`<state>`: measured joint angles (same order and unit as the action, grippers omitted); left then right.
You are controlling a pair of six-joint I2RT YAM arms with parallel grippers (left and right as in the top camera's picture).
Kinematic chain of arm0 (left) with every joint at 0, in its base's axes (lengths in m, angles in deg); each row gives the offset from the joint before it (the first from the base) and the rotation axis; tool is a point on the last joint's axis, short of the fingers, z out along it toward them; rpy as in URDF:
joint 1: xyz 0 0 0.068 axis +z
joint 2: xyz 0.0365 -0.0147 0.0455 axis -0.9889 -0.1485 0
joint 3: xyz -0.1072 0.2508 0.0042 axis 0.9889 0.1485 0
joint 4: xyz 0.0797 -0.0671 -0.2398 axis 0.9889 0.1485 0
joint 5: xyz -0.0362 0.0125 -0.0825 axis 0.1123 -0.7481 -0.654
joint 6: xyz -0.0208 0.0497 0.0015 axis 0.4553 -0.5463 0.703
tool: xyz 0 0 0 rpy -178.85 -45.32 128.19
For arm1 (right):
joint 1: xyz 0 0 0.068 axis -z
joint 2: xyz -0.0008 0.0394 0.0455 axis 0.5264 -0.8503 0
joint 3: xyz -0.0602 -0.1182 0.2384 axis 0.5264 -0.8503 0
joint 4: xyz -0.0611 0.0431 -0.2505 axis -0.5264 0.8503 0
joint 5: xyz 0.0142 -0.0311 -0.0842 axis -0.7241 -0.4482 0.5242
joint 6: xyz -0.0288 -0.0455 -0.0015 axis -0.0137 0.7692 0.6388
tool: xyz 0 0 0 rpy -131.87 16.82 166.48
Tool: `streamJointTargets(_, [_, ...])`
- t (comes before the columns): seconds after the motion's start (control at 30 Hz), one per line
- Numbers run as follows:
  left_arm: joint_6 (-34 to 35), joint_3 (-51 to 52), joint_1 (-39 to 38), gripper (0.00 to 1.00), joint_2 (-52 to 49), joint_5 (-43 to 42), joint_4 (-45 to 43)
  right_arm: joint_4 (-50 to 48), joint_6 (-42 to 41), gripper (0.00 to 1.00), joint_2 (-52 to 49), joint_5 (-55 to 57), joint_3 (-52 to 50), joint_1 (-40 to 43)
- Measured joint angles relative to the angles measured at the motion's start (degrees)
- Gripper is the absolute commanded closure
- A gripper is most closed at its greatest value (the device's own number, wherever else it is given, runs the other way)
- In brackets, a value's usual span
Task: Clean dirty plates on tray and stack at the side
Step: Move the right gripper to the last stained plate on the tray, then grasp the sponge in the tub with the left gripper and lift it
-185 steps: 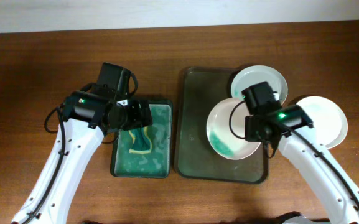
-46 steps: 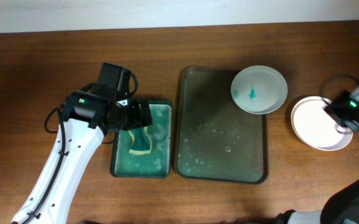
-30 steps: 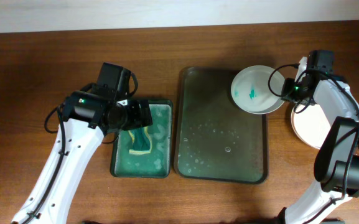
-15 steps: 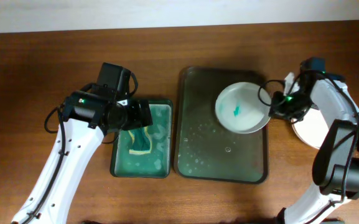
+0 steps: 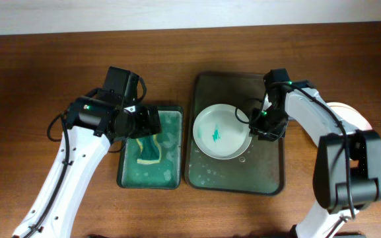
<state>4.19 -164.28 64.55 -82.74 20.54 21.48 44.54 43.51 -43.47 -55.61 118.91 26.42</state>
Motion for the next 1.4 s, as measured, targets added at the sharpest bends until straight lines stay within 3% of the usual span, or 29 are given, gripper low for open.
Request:
streamJointTargets(0.3, [0.0,0.0,0.0,0.01,0.0,0.0,-2.1,1.1,8.3,0.65,25.8,0.7,-0.2,-0.2])
streamJointTargets(0.57, [0.0,1.3,0.0,0.00,-0.8,5.2,-3.4,3.1,8.5,0.65,27.0,0.9,-1.2,-0.2])
streamJointTargets(0.63, [0.0,5.3,0.0,0.16,-3.5,5.9,-7.3,2.8,8.5,0.65,26.9,0.9,-1.2,-0.2])
streamJointTargets(0.67, [0.0,7.4,0.0,0.37,-5.9,6.1,-9.0,2.8,8.5,0.65,26.9,0.9,-1.2,-0.2])
streamJointTargets(0.7, [0.0,9.5,0.0,0.42,-9.6,6.1,-11.2,2.8,8.5,0.65,26.9,0.9,-1.2,-0.2])
streamJointTargets(0.77, [-0.1,10.9,0.0,0.38,-14.9,6.1,-13.6,2.8,8.5,0.66,26.9,0.9,-1.2,-0.2])
streamJointTargets(0.9, [0.2,11.0,0.0,0.63,-22.2,6.1,-20.7,2.8,8.5,0.66,26.8,0.9,-1.2,-0.2])
streamJointTargets(0.97, [-0.1,11.0,0.0,1.00,-24.9,6.0,-22.7,2.8,8.5,0.66,26.8,0.9,-1.2,-0.2])
streamJointTargets(1.07, [-0.2,10.7,0.0,1.00,-26.0,5.8,-23.8,2.8,8.5,0.66,26.8,0.9,-1.2,-0.2])
streamJointTargets(1.13, [-0.2,9.2,0.0,0.43,-26.6,5.8,-21.6,2.8,8.5,0.66,26.8,0.9,-1.2,-0.2])
streamJointTargets(1.2, [-0.4,5.8,0.0,0.21,-27.5,5.3,-15.3,2.8,8.5,0.66,26.8,0.9,-1.2,-0.2])
streamJointTargets(1.27, [-1.2,2.3,0.1,0.24,-27.6,2.6,-9.7,2.8,8.5,0.66,26.8,0.9,-1.2,-0.2])
streamJointTargets(1.4, [-2.3,1.3,0.0,0.56,-27.6,0.0,-4.4,2.8,8.5,0.66,26.8,0.9,-1.2,-0.2])
